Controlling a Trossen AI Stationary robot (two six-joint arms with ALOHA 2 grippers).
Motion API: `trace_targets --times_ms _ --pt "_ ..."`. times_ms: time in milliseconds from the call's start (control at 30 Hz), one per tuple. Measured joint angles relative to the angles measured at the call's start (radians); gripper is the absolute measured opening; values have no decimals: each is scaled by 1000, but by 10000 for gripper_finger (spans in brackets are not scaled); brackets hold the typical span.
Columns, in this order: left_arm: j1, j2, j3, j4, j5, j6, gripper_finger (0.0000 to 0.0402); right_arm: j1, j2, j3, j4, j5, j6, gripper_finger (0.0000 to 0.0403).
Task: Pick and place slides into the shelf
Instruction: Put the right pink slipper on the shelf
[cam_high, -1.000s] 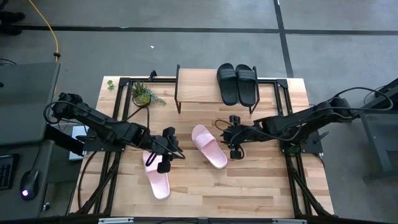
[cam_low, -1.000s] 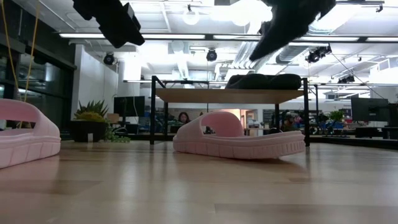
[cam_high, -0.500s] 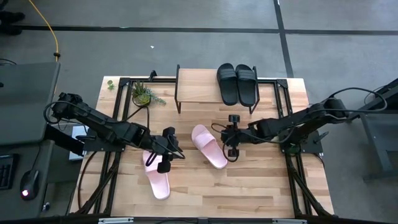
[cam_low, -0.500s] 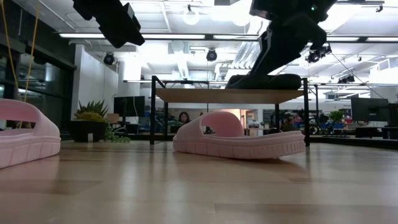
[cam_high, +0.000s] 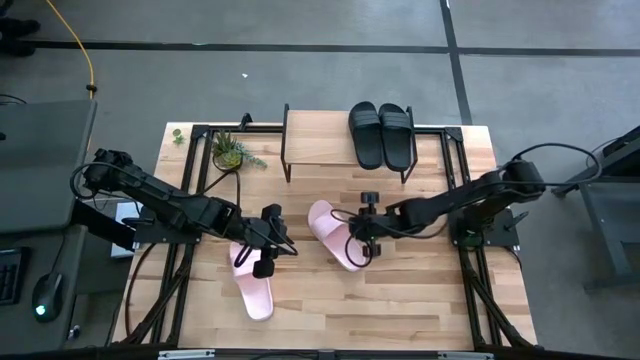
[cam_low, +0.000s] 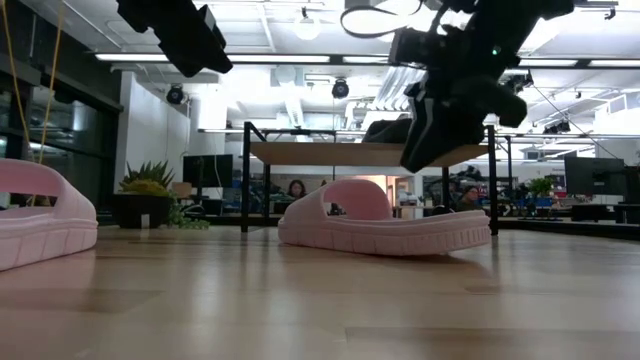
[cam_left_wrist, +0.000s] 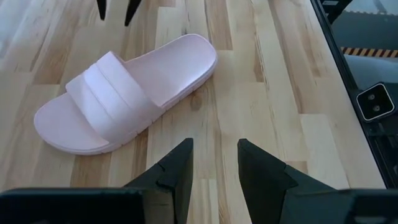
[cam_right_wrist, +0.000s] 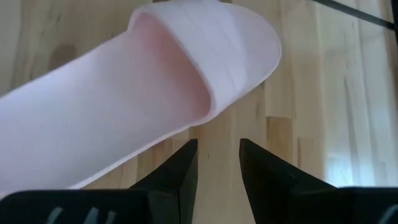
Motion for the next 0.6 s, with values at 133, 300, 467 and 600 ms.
trace_targets --times_ms 133,300,467,600 --pt "0 0 0 1 0 0 111 0 20 0 30 13 -6 108" --pt "0 0 0 3 0 0 111 0 29 0 91 15 -27 108" --pt "0 0 0 2 0 0 111 3 30 0 115 16 -35 108" --pt "0 0 0 3 0 0 111 3 30 0 113 16 -35 108"
